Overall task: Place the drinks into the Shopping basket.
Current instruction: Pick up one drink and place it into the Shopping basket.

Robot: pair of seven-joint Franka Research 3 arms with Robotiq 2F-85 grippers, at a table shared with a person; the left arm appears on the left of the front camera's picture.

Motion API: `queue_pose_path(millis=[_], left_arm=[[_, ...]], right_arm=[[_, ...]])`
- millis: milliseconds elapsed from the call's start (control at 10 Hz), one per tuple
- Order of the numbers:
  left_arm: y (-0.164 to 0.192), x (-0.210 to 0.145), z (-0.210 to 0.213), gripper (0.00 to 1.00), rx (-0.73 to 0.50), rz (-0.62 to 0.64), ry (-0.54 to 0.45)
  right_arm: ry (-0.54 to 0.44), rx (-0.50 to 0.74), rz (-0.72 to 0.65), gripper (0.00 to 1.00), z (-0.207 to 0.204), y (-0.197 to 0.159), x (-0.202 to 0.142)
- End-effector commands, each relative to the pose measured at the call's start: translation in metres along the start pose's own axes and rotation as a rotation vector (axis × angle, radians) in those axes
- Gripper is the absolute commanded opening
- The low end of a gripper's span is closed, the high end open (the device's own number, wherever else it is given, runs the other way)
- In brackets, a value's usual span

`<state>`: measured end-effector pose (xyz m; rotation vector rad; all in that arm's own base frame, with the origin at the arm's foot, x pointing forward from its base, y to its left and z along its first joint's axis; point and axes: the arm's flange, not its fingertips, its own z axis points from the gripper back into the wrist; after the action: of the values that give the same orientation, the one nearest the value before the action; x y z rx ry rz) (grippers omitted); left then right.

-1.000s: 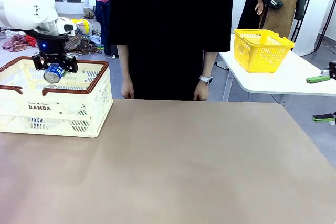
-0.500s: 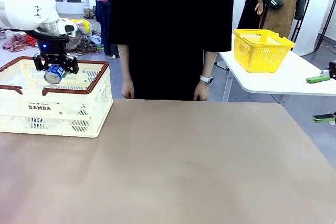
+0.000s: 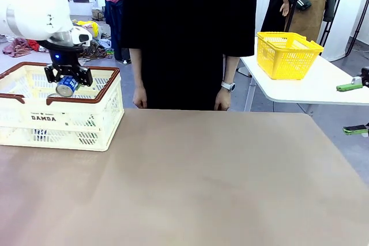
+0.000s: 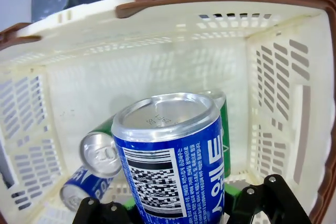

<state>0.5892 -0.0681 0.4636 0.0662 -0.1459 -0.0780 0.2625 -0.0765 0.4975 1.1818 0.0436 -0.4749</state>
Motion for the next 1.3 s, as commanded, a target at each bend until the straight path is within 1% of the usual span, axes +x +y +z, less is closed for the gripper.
queue_pose_path(millis=[0, 400, 500, 600, 700, 800, 1100, 1200], left_arm=[[0.001, -0.002, -0.02, 0.0, 0.023, 0.008, -0.044], [0.007, -0.011, -0.057, 0.0, 0.006, -0.029, -0.012], [0.01, -0.018, -0.061, 0.0, -0.034, -0.039, -0.027], [0.014, -0.026, -0.061, 0.0, -0.058, -0.049, -0.07], [0.015, -0.031, -0.06, 0.0, -0.077, -0.075, -0.08], [0.016, -0.033, -0.06, 0.0, -0.105, -0.103, -0.08], [0.016, -0.045, -0.054, 0.0, -0.102, -0.104, -0.064], [0.02, -0.042, -0.056, 0.0, -0.105, -0.112, -0.048]], right_arm=[[0.005, 0.029, 0.008, 1.0, 0.0, 0.004, 0.001], [0.005, 0.029, 0.008, 1.0, 0.0, 0.004, 0.001], [0.005, 0.029, 0.008, 1.0, 0.0, 0.004, 0.001], [0.005, 0.029, 0.008, 1.0, 0.0, 0.004, 0.001], [0.005, 0.029, 0.008, 1.0, 0.0, 0.004, 0.001], [0.005, 0.029, 0.008, 1.0, 0.0, 0.004, 0.001], [0.005, 0.029, 0.008, 1.0, 0.0, 0.004, 0.001], [0.005, 0.029, 0.008, 1.0, 0.0, 0.004, 0.001]])
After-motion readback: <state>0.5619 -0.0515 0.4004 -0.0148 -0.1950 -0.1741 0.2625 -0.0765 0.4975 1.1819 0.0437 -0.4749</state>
